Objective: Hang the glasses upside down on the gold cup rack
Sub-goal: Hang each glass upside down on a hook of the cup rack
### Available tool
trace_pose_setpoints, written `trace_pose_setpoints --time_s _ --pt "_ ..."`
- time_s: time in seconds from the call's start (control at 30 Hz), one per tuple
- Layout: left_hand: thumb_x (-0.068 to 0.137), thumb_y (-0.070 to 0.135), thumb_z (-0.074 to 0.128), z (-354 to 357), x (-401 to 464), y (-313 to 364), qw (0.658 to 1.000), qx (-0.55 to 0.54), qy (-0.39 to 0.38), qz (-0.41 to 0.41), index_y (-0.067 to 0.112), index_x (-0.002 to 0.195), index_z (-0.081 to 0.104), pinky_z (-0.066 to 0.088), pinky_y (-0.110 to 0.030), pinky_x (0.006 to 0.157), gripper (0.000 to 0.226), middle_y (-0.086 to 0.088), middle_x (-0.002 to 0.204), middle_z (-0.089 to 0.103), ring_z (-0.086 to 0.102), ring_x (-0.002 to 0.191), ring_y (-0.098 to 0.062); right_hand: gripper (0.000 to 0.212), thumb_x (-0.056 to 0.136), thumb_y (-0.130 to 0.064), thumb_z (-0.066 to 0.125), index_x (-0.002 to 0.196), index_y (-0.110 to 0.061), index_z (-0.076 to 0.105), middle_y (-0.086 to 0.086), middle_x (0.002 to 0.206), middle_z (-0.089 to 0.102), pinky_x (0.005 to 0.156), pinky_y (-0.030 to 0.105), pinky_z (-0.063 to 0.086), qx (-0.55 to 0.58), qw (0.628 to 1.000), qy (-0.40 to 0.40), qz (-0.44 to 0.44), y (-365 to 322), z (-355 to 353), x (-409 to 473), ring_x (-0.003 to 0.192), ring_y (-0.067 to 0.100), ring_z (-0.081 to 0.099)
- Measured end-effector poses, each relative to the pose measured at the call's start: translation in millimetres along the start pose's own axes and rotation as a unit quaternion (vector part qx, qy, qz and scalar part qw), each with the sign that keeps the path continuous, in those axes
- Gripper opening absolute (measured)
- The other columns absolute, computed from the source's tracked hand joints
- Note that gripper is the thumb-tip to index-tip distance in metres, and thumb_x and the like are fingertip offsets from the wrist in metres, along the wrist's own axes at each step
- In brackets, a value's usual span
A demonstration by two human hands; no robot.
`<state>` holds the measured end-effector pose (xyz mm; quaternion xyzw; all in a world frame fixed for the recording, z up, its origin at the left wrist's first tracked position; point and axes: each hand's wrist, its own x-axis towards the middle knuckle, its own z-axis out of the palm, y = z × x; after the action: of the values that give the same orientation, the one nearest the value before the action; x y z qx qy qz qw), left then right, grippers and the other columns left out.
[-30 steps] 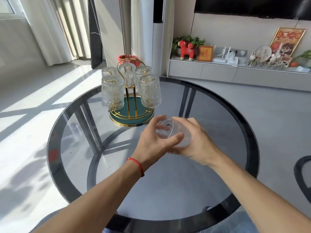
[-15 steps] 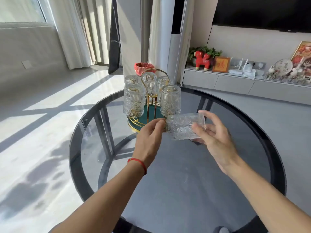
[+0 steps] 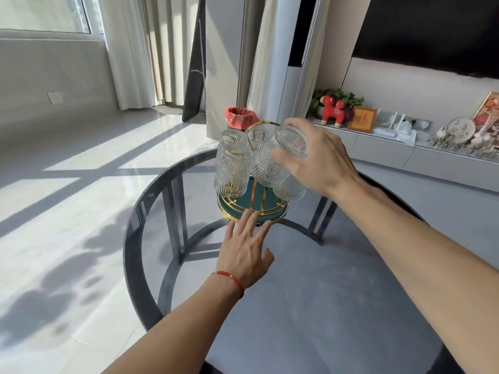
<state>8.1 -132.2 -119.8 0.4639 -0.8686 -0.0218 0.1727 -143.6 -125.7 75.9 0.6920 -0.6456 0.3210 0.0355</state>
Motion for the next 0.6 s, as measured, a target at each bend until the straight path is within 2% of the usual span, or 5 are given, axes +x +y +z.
trace_pose_setpoints --time_s 0.13,0.3,0.47,0.6 --pt "0.09 0.042 0.047 0 0 2 1.0 -0.011 0.006 0.004 0.024 0.151 0.034 0.015 -0.049 0.126 0.065 -0.013 0.165 0.025 0.009 0.156 -0.032 0.068 0.089 -0.062 0.062 0.149 -0.034 0.049 0.012 0.135 0.067 0.103 0.044 0.046 -0.052 0.998 -0.034 -0.002 2 20 10 0.128 0.034 0.057" --pt "0.089 0.037 0.048 -2 0 6 1.0 -0.02 0.013 -0.003 0.022 0.151 0.035 0.012 -0.045 0.126 0.065 -0.013 0.164 0.024 0.011 0.155 -0.032 0.067 0.089 -0.065 0.056 0.149 -0.036 0.05 0.011 0.13 0.068 0.104 0.048 0.04 -0.109 0.992 -0.06 -0.034 7 44 18 0.124 0.031 0.047" --pt "0.09 0.032 0.048 -1 1 11 0.999 -0.033 -0.004 -0.014 0.017 0.149 0.038 0.012 -0.045 0.127 0.062 -0.016 0.167 0.017 0.004 0.156 -0.033 0.065 0.091 -0.066 0.048 0.15 -0.038 0.05 0.009 0.13 0.066 0.108 0.048 0.036 -0.117 0.99 -0.077 -0.032 16 61 21 0.125 0.028 0.043" --pt "0.088 0.03 0.049 -3 2 13 0.999 -0.038 -0.007 -0.023 0.016 0.149 0.039 0.012 -0.045 0.127 0.064 -0.017 0.166 0.019 0.005 0.156 -0.033 0.061 0.095 -0.065 0.046 0.149 -0.038 0.052 0.003 0.131 0.065 0.109 0.048 0.033 -0.11 0.99 -0.08 -0.033 23 68 19 0.127 0.025 0.041"
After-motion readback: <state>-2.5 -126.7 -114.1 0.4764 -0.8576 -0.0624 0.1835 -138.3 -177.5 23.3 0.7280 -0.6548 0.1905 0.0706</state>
